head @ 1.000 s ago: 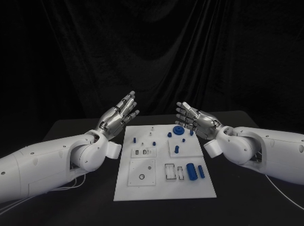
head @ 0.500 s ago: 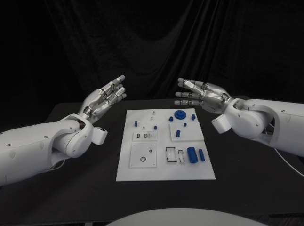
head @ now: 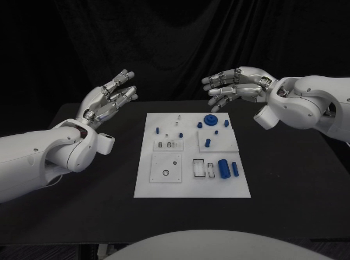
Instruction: Assemble the parts on the task board
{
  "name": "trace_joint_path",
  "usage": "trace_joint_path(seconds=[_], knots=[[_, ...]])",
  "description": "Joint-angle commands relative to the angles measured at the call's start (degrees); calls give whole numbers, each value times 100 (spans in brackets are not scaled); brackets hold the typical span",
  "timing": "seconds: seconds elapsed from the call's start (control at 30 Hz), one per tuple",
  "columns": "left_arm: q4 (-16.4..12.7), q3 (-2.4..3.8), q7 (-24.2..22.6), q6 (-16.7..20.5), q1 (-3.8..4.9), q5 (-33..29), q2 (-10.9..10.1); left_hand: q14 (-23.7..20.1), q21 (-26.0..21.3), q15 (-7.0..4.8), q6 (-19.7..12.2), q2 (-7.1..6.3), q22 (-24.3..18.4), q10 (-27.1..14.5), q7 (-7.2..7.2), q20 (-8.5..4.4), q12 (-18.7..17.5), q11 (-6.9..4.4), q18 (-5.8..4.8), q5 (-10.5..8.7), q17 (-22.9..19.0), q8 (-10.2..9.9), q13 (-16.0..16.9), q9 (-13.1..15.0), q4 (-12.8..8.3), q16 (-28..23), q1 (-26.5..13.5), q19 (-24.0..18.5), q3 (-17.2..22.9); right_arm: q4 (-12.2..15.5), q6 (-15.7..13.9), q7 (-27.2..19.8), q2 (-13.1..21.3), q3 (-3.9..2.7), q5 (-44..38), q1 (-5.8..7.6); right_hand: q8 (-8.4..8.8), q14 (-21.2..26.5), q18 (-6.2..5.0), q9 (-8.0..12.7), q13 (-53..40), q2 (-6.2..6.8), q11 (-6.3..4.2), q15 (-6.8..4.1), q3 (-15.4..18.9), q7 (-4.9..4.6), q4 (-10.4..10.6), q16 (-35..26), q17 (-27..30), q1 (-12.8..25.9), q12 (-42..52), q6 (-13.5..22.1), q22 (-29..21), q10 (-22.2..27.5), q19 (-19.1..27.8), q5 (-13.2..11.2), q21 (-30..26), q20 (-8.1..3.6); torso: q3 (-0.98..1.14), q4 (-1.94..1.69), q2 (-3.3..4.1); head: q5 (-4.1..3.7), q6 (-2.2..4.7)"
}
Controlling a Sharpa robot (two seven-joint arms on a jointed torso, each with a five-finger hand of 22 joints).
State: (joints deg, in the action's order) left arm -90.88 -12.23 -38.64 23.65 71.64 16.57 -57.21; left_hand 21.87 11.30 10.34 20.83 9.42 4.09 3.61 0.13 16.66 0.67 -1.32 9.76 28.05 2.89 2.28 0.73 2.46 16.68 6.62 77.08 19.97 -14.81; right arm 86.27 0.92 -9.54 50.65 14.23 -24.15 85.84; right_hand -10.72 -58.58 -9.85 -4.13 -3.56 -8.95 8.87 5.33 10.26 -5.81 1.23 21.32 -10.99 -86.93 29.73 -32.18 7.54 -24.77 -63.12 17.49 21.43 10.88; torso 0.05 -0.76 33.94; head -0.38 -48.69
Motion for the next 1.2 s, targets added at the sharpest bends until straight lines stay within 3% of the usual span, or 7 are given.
trace_joint_path(seconds=[0.03,0.33,0.43,0.57,0.77,1.0,1.2], knots=[[-96,5,-560,242,23,106,-67,63,37,12,51,8,-8,39,9,12,10,16,-30,9,11,37,6,6,6,37,46,43,26,-58,-522,670,-83,-4,-2455,78,-104,-634,-59,-35,3,142,-106,-211,-54,75,13,240,-94,29,-148,-542,173,-483,-505,24,304,-195,21,-46,205,-11,50],[-232,5,-577,227,30,107,-180,93,37,24,58,20,-12,45,14,12,11,35,-32,3,13,37,7,6,8,58,44,53,26,-191,-665,1157,-311,-4,-5419,146,-65,-1612,-51,-76,-11,422,-385,-571,-416,314,133,904,-549,1,-865,-1340,799,-1571,-1074,34,1142,-543,3,-83,453,-61,210],[-266,4,-584,188,31,107,-203,95,34,29,55,30,-14,46,15,12,11,38,-33,6,13,36,7,5,9,62,43,51,28,-237,-652,1294,-427,-4,-6112,144,95,-1704,28,-106,-6,588,-439,-624,-809,331,249,1284,-911,53,-1347,-1603,1794,-2054,-1053,46,2072,-613,0,-116,523,-115,260],[-282,4,-601,135,32,107,-212,97,25,43,60,65,-24,57,17,11,12,52,-38,41,10,33,9,4,9,75,45,47,39,-314,-666,1402,-540,-4,-6530,104,223,-1807,167,-143,-19,805,-436,-674,-1204,349,344,1607,-1213,95,-1672,-1746,3158,-2486,-1142,37,3192,-630,-6,-174,630,-193,308],[-334,4,-644,90,32,107,-248,60,19,93,69,94,-39,83,8,10,16,84,-46,-62,1,27,12,2,17,86,-61,65,-9,-439,-668,1584,-665,-4,-6937,-1,376,-2064,195,-132,-21,1023,-453,-729,-1517,316,387,1815,-1390,122,-1953,-1710,3656,-2691,-1163,29,3595,-670,-27,-252,725,-319,369],[-384,4,-696,85,32,107,-279,-129,-67,66,104,128,-83,114,23,11,20,101,-78,-11,-22,28,16,4,8,33,-68,-60,-14,-519,-778,1669,-740,-4,-7137,-99,427,-2271,298,-155,-30,1180,-483,-771,-1801,291,531,2029,-1570,238,-2148,-1854,4476,-2929,-1392,28,4224,-710,-32,-281,797,-347,387],[-393,4,-716,60,32,107,-269,-129,-79,78,108,136,-91,132,22,11,23,124,-85,11,-19,27,19,4,6,39,-61,-76,-12,-609,-880,1679,-824,-4,-7253,-160,460,-2609,446,-199,-39,1354,-482,-811,-2107,252,640,3374,-3013,338,-2253,-2022,5516,-3305,-1714,25,5036,-755,-27,-290,867,-374,411]])
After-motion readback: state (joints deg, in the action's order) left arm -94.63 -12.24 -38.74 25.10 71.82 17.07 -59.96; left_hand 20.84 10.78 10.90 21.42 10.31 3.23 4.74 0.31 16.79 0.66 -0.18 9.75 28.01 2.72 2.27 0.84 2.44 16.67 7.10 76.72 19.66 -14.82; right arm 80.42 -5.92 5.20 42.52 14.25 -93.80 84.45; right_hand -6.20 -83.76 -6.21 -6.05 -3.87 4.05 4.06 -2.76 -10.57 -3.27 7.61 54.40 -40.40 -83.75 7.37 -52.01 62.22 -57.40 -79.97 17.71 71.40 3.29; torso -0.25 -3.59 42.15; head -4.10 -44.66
